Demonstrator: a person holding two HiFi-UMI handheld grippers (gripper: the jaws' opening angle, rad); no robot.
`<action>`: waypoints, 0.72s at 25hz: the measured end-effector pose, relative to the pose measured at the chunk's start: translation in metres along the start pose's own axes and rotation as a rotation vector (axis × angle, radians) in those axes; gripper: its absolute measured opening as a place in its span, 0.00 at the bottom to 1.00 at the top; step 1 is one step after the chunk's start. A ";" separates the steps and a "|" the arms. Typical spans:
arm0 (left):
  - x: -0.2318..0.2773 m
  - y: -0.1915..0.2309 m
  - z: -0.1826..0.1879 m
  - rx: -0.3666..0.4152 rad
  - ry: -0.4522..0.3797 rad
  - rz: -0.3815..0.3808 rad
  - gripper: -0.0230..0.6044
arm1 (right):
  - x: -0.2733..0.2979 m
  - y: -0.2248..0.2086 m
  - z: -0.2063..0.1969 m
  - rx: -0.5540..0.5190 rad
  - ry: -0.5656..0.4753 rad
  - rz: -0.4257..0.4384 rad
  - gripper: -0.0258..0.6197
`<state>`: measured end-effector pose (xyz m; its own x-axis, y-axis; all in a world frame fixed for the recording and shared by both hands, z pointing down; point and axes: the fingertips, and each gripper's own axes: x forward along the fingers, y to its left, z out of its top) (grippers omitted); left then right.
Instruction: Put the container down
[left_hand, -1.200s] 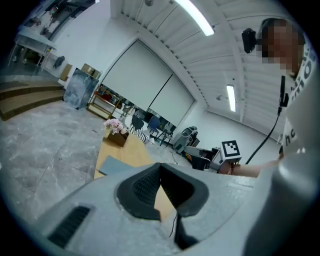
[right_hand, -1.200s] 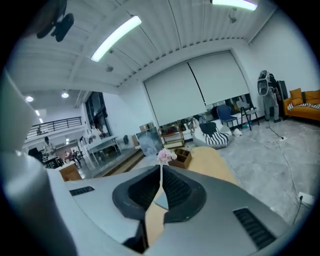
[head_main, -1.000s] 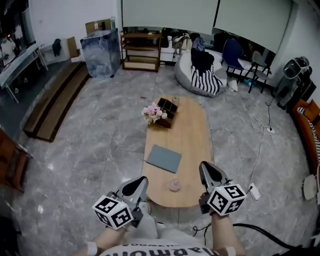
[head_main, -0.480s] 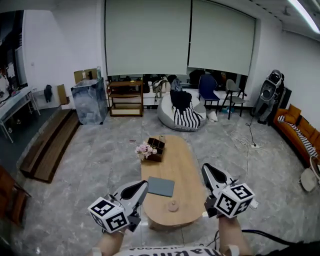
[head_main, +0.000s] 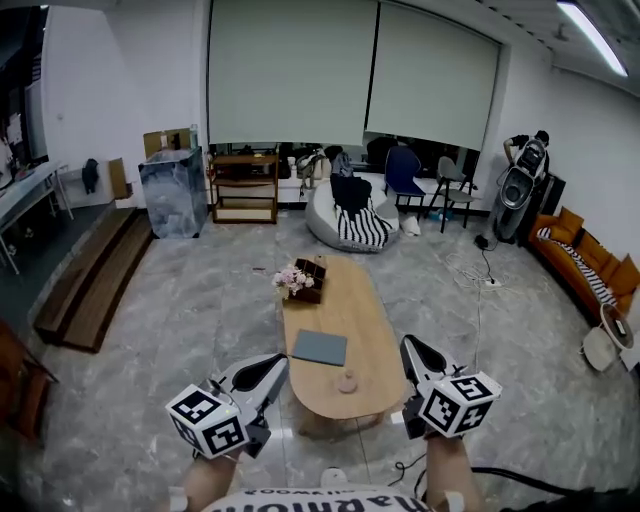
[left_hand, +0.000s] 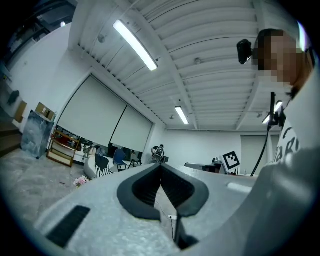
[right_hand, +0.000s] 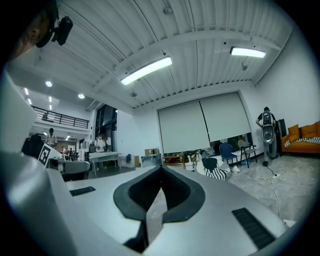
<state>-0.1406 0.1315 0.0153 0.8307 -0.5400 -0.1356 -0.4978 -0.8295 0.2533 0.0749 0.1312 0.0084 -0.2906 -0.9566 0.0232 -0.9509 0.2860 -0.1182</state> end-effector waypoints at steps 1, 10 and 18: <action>-0.010 -0.005 -0.003 -0.004 -0.001 -0.003 0.06 | -0.009 0.007 -0.005 0.001 0.009 -0.007 0.06; -0.079 -0.030 -0.047 -0.085 0.072 -0.017 0.06 | -0.064 0.045 -0.059 0.066 0.085 -0.071 0.06; -0.097 -0.040 -0.049 -0.107 0.073 -0.016 0.06 | -0.088 0.054 -0.067 0.075 0.115 -0.093 0.06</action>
<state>-0.1891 0.2244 0.0655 0.8563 -0.5116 -0.0709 -0.4581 -0.8157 0.3532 0.0420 0.2348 0.0668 -0.2159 -0.9647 0.1510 -0.9649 0.1871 -0.1842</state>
